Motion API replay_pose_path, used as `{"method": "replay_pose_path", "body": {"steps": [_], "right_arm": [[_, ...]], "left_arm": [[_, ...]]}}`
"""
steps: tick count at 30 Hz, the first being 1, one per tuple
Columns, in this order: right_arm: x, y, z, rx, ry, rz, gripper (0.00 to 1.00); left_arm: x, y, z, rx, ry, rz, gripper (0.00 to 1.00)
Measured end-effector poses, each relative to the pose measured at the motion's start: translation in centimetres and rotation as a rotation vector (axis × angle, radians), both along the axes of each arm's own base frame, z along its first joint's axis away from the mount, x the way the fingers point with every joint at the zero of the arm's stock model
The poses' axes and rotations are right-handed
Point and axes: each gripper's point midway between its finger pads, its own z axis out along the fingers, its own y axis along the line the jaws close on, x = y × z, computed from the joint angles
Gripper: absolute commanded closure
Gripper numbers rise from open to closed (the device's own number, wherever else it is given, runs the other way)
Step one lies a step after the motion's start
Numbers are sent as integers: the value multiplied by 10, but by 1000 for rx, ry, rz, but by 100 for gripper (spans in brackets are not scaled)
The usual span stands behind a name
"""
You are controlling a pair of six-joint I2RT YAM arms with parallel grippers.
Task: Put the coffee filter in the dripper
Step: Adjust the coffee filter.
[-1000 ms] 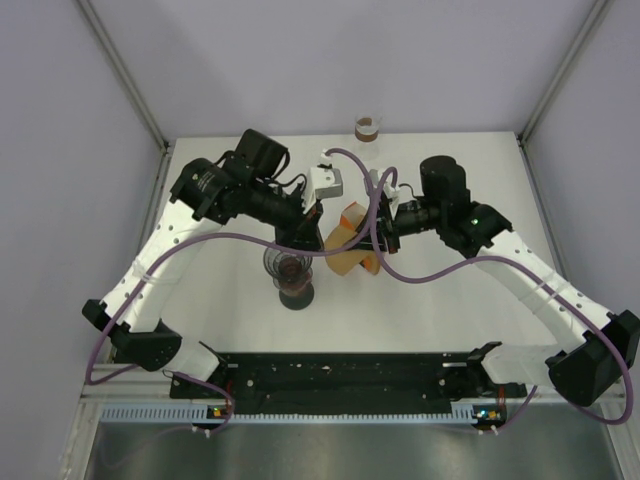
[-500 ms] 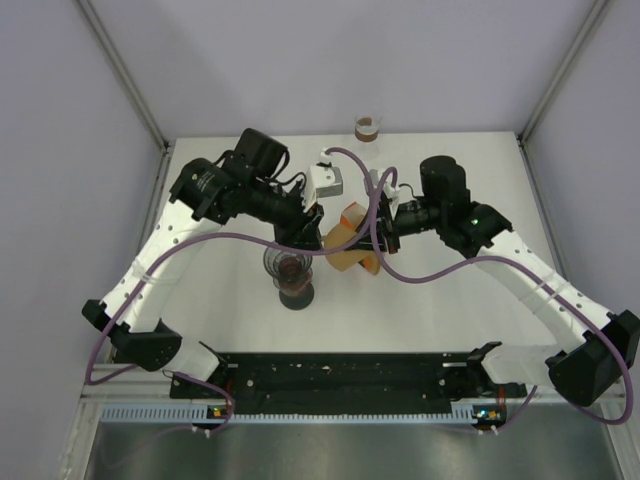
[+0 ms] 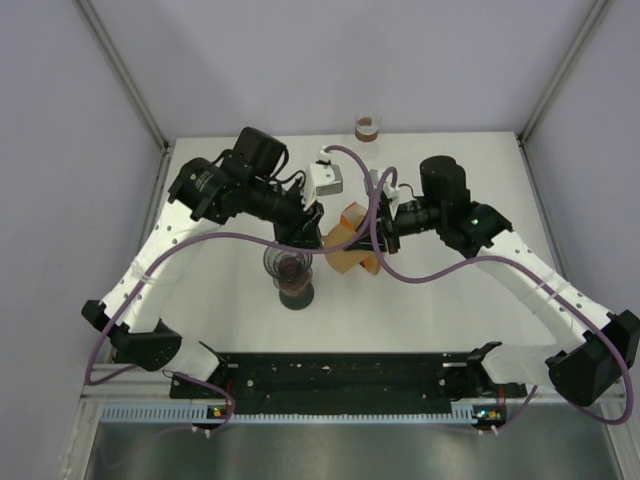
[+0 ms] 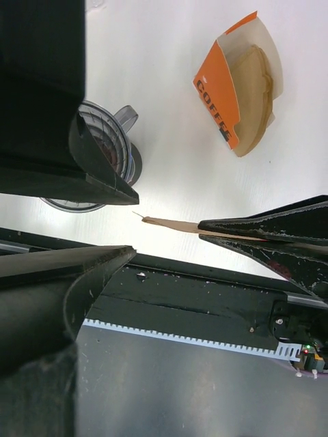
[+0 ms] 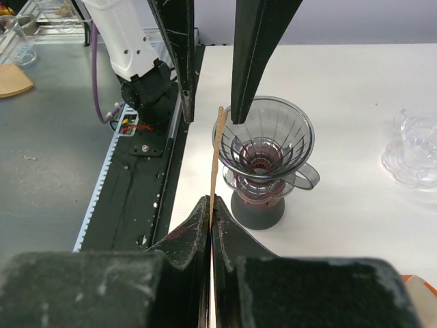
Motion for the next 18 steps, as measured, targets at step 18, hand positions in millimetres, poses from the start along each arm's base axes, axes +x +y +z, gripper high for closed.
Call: {"method": "replay_pose_path", "body": {"steps": [18], "right_arm": [[0, 0, 0, 0, -4, 0, 100]], "left_arm": [[1, -7, 5, -34, 9, 1, 100]]}}
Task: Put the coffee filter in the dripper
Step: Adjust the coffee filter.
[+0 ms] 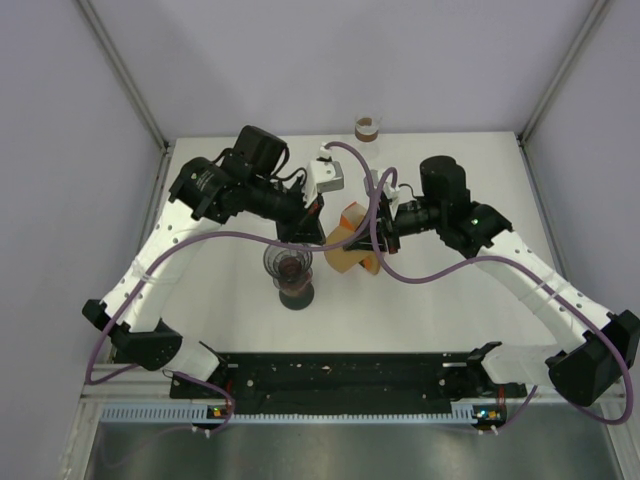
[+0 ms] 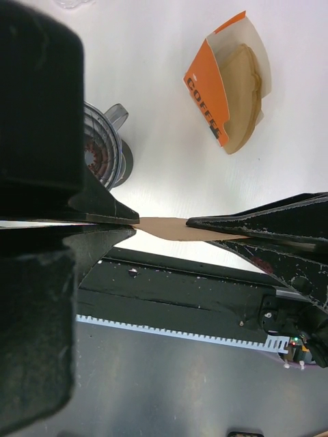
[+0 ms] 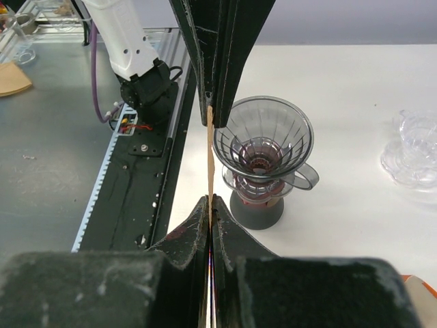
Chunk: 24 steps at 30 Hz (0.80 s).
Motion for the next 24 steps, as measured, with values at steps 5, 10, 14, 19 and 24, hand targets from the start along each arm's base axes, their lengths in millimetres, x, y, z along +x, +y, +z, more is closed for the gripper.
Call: {"method": "replay_pose_path", "body": {"steps": [5, 10, 14, 19, 24], "right_arm": [[0, 0, 0, 0, -2, 1, 100], [0, 0, 0, 0, -2, 1, 100], [-1, 0, 0, 0, -1, 3, 100], [-1, -1, -1, -4, 5, 4, 100], [-2, -1, -2, -8, 12, 4, 100]], "left_arm": [[2, 1, -1, 9, -10, 8, 100], [9, 2, -1, 16, -35, 32, 100], [12, 1, 0, 13, -36, 47, 100], [16, 1, 0, 15, -51, 60, 100], [16, 1, 1, 14, -53, 60, 100]]}}
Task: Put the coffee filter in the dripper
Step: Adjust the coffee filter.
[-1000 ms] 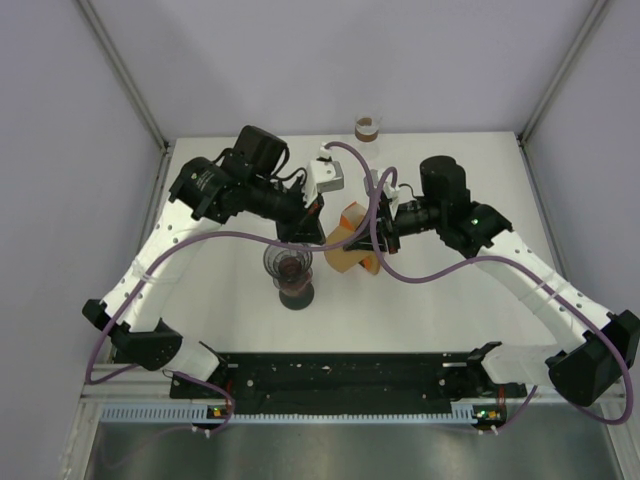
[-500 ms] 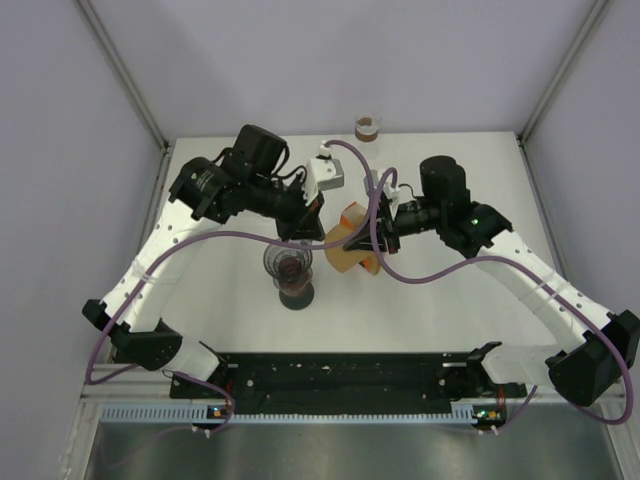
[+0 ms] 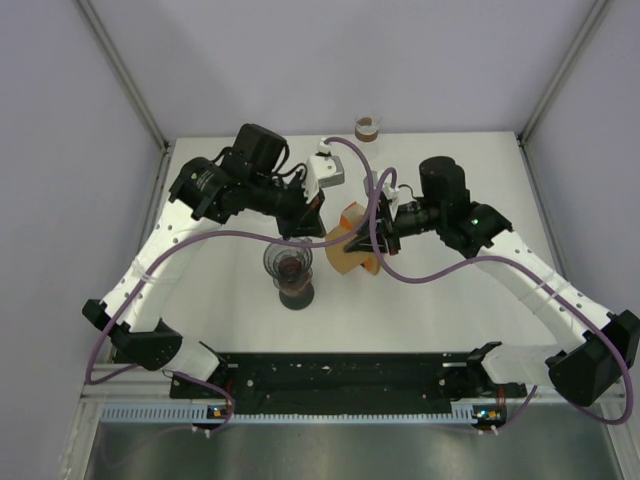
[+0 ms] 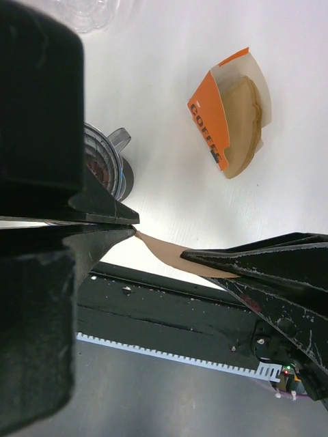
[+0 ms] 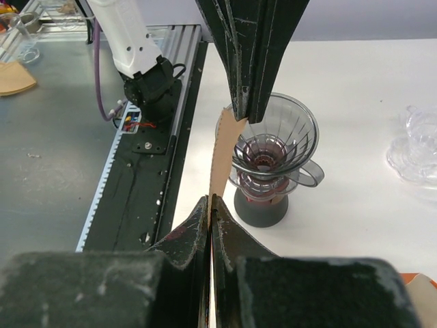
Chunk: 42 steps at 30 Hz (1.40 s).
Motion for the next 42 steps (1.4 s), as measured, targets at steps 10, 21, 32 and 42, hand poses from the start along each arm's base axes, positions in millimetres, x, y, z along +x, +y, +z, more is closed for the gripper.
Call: {"method": "replay_pose_path", "body": {"steps": [10, 21, 32, 42], "right_arm": [[0, 0, -1, -2, 3, 0, 100], [2, 0, -1, -7, 1, -13, 100], [3, 0, -2, -9, 0, -19, 100], [3, 0, -1, -9, 0, -19, 100]], "left_arm": [[-11, -6, 5, -42, 31, -55, 96], [-19, -5, -6, -27, 67, -92, 85], [-25, -6, -6, -39, 88, -118, 76], [-29, -8, -5, -44, 90, -141, 100]]}}
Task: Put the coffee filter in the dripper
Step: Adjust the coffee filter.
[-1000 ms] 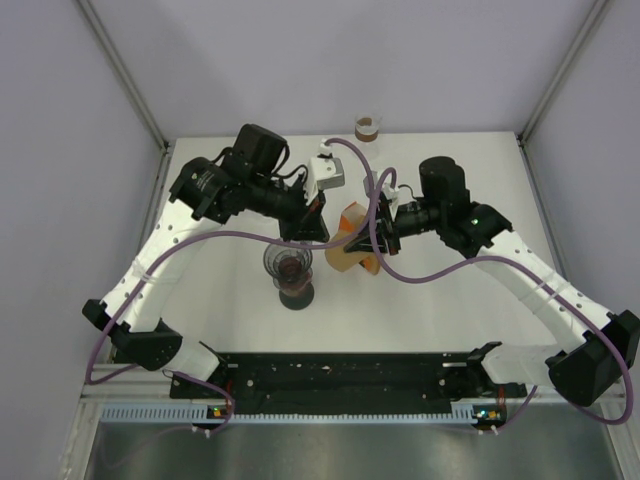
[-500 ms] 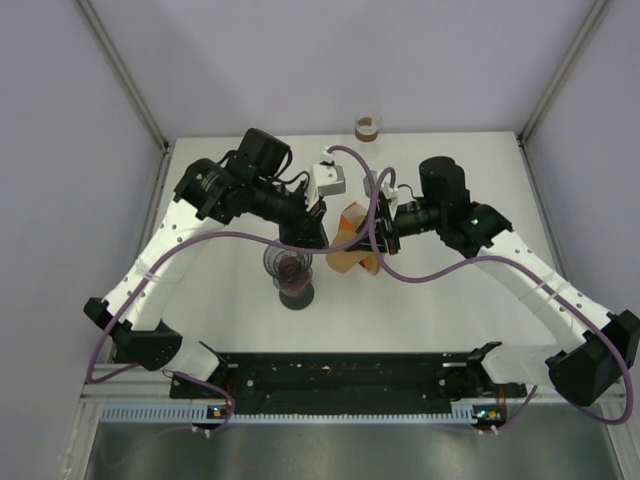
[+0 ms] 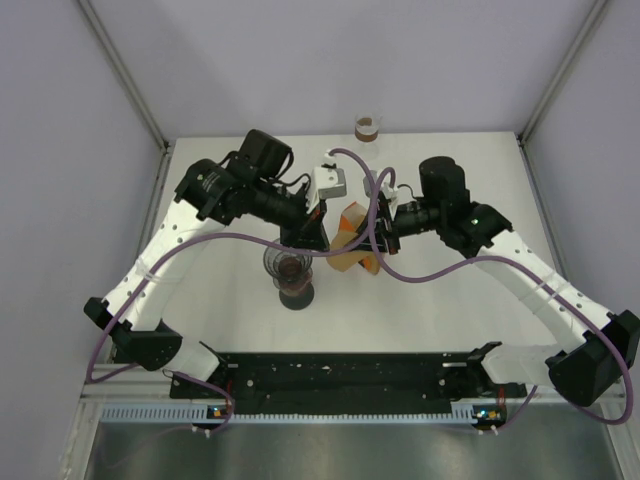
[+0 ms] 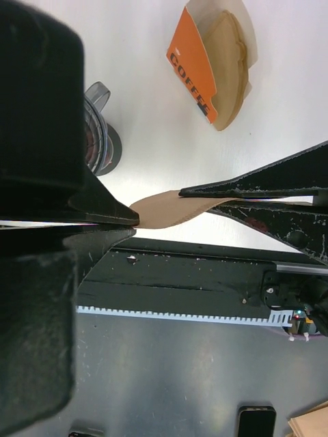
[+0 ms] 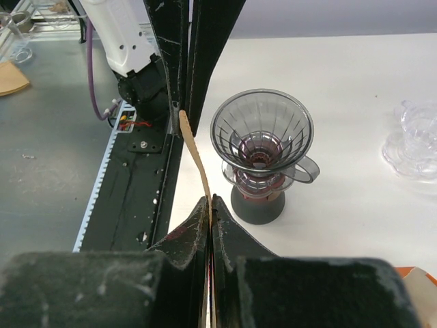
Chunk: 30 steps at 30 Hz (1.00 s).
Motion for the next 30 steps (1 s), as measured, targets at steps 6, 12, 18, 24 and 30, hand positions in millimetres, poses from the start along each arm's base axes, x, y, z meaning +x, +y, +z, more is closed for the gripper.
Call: {"method": "replay_pose_path", "body": {"steps": [6, 12, 18, 24, 30], "right_arm": [[0, 0, -1, -3, 4, 0, 100], [0, -1, 1, -5, 4, -4, 100], [10, 0, 7, -2, -27, -51, 100], [22, -2, 35, 59, -81, -157, 100], [27, -4, 108, 274, -152, -256, 100]], "left_arm": [[3, 3, -3, 21, -16, 14, 100], [31, 5, -3, 56, -72, 163, 100], [77, 24, 10, 46, -105, 411, 79], [99, 40, 32, -34, -106, 509, 48], [72, 31, 54, -126, -85, 388, 34]]}}
